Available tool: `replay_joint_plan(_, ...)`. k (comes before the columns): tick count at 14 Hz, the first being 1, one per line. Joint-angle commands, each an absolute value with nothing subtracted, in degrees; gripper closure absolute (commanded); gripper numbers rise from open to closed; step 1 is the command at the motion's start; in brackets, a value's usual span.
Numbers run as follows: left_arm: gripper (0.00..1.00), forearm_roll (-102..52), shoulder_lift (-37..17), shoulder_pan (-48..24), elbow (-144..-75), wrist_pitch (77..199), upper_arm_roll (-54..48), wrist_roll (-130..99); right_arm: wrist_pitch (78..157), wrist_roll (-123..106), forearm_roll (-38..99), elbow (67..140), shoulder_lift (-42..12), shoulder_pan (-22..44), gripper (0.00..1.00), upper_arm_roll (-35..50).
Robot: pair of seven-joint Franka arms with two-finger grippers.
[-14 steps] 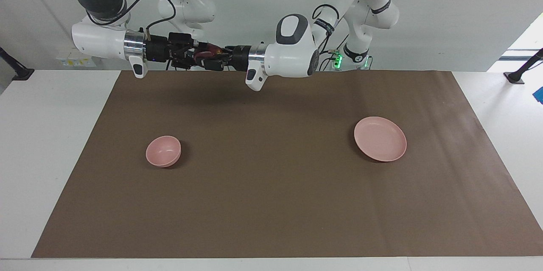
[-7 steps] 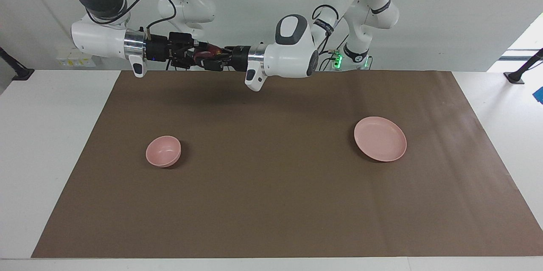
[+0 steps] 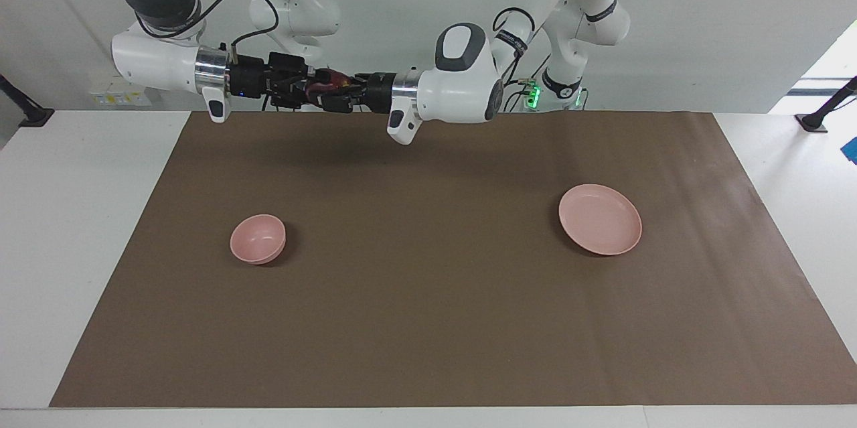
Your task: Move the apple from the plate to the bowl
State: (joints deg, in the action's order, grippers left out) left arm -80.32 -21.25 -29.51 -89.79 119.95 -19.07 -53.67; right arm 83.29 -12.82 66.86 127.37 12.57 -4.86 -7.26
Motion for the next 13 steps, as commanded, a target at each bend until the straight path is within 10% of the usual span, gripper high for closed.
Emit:
replay_joint_plan(1, 0.94, -80.4, -22.0, -30.6, -88.4, 121.6, -18.7, -54.2, 83.9, -10.5, 65.2, 125.9, 12.3, -4.7, 1.00, -6.8)
replay_joint_plan(3, 0.09, -79.9, -22.0, -32.2, -88.5, 127.6, -18.7, -54.4, 83.9, -10.6, 65.0, 125.6, 12.0, -4.7, 1.00, -6.8)
replay_joint_plan(4, 0.00, -79.9, -22.0, -32.2, -88.5, 129.8, -18.8, -54.3, 83.9, -10.5, 64.9, 125.2, 11.9, -4.8, 1.00, -6.8)
replay_joint_plan(13, 0.00, -66.7, -21.8, -29.8, -89.6, 129.6, -18.0, -53.4, 83.9, -11.5, 59.7, 121.8, 9.2, -5.4, 1.00, -6.9)
